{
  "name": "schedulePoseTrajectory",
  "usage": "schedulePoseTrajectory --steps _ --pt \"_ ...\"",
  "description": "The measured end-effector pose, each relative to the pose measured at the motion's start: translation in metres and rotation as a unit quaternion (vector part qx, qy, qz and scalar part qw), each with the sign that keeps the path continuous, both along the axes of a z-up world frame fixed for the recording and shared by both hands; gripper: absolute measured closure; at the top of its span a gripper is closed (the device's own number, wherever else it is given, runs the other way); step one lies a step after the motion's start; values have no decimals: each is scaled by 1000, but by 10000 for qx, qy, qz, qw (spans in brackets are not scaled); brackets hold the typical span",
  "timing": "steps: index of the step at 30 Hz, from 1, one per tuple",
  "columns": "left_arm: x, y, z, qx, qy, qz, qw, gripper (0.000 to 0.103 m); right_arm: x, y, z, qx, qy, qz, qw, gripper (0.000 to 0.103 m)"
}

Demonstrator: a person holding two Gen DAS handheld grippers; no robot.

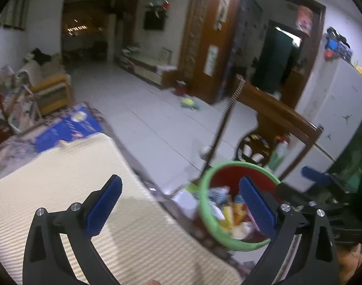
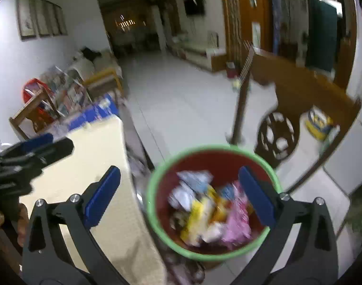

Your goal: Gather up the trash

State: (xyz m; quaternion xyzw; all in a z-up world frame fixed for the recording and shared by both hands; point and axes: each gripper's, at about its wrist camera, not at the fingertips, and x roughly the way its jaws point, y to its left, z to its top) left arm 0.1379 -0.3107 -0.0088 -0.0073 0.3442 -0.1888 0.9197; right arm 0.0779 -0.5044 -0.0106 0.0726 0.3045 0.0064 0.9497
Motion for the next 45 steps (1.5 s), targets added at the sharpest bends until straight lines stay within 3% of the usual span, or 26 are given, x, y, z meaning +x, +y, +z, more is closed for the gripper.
schedulePoseTrajectory --steps 5,9,13,18,21,31,45 --pt "-28 66 26 57 -650 635 9959 8 -38 70 40 -551 -1446 -346 9874 5" --pt "-53 119 46 67 -1232 1205 9850 8 -41 127 44 -869 -1544 -242 9839 5" --pt "-74 161 58 128 -1554 1606 9746 8 -69 171 41 -911 -2289 -334 9686 5" --pt "-88 205 61 107 -1524 1833 9711 8 -69 190 42 -183 -2083 -354 9773 5" --pt "-94 221 61 184 -1499 1920 9697 8 -68 202 41 -229 -1945 -361 9800 5" --pt "-108 260 57 -72 -1353 2006 9702 8 -76 225 36 -271 -1805 -394 9824 5" --pt "-112 259 54 -174 -1254 1993 9717 8 -79 232 34 -365 -1730 -413 9834 5"
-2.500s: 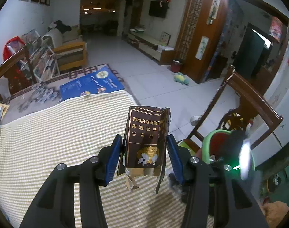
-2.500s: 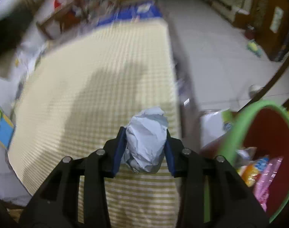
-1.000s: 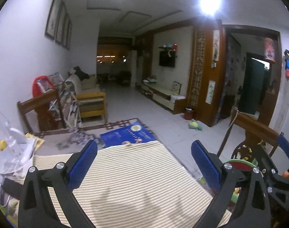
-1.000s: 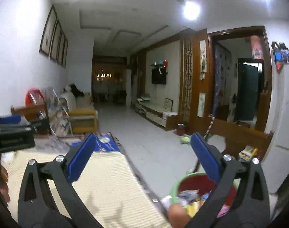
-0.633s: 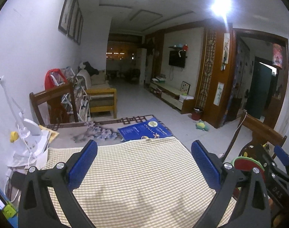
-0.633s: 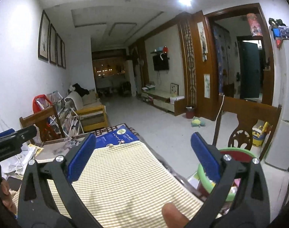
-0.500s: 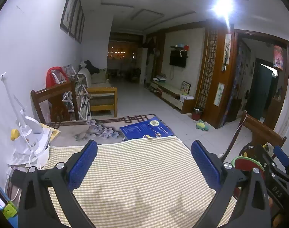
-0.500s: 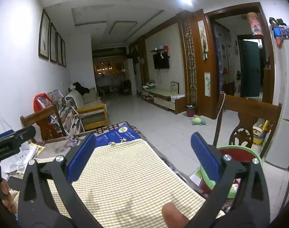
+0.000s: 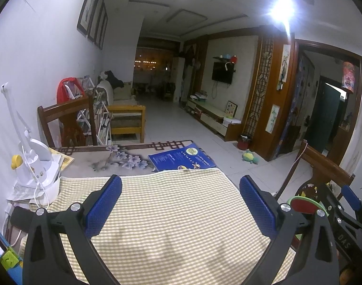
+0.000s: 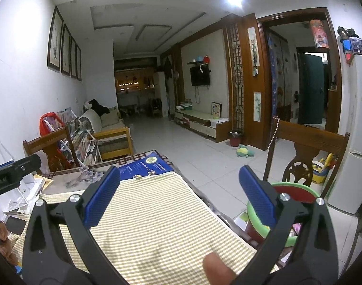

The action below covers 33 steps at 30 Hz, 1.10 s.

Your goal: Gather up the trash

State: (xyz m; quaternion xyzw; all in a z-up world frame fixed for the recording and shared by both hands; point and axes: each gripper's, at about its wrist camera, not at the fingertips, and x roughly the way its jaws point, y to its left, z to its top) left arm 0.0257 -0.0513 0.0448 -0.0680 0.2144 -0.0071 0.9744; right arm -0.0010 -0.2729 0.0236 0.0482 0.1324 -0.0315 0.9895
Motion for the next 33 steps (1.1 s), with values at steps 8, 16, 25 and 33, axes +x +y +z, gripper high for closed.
schedulePoseTrajectory --steps 8,16,25,33 --pt "-1 0 -3 -10 72 27 10000 8 3 -2 -4 -4 83 70 9999 5" --pt "3 0 -7 8 173 72 9998 8 12 -2 -12 -49 313 201 9993 5" --pt "13 1 -14 -19 317 104 9994 8 23 0 -20 -118 510 310 9981 5" --pt "27 3 -30 53 543 411 9977 8 60 0 -57 -191 1102 658 9915 5"
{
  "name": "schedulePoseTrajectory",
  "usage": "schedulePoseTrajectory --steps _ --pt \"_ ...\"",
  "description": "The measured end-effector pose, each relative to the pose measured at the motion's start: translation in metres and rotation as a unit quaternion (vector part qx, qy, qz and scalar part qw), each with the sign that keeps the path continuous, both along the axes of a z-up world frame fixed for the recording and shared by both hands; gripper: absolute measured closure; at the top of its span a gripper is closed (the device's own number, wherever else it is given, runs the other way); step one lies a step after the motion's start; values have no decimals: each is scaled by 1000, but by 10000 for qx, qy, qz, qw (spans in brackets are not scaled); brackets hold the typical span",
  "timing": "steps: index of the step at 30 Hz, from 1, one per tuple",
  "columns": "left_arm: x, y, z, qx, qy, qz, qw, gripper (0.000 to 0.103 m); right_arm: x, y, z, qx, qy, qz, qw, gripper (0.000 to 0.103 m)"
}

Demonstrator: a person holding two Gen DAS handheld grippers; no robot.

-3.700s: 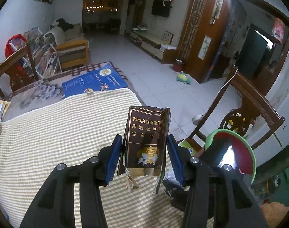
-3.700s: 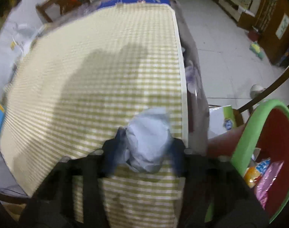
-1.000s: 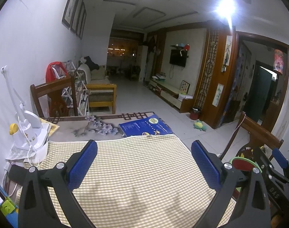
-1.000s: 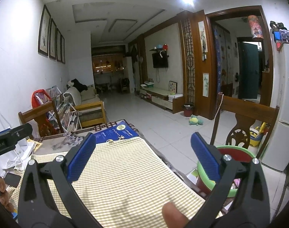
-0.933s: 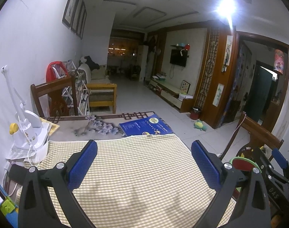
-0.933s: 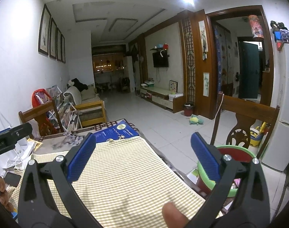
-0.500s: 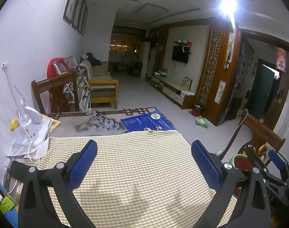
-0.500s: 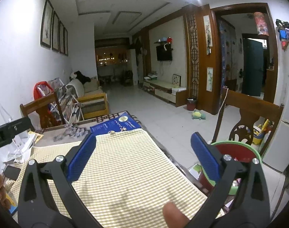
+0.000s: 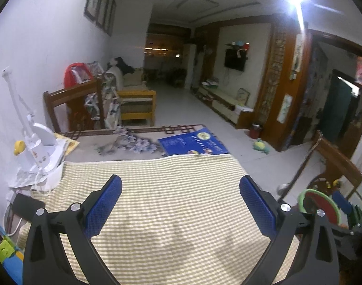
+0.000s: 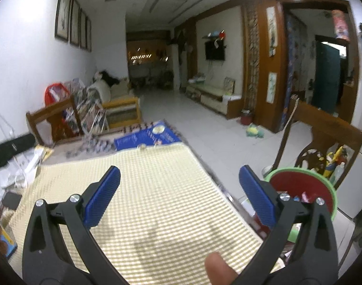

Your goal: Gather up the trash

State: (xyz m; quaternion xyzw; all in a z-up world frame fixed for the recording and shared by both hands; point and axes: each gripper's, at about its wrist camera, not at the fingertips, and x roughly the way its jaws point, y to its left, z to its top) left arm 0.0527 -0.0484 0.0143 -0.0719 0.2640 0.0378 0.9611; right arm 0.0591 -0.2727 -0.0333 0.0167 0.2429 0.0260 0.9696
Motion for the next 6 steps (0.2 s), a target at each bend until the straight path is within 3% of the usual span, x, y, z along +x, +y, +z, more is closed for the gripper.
schedulePoseTrajectory --steps 3,6 --pt "12 8 -12 -233 331 -262 9988 8 32 1 -40 -180 495 261 9983 5" --pt "18 19 -26 -290 541 -144 9980 8 52 3 -67 -352 783 469 9952 5"
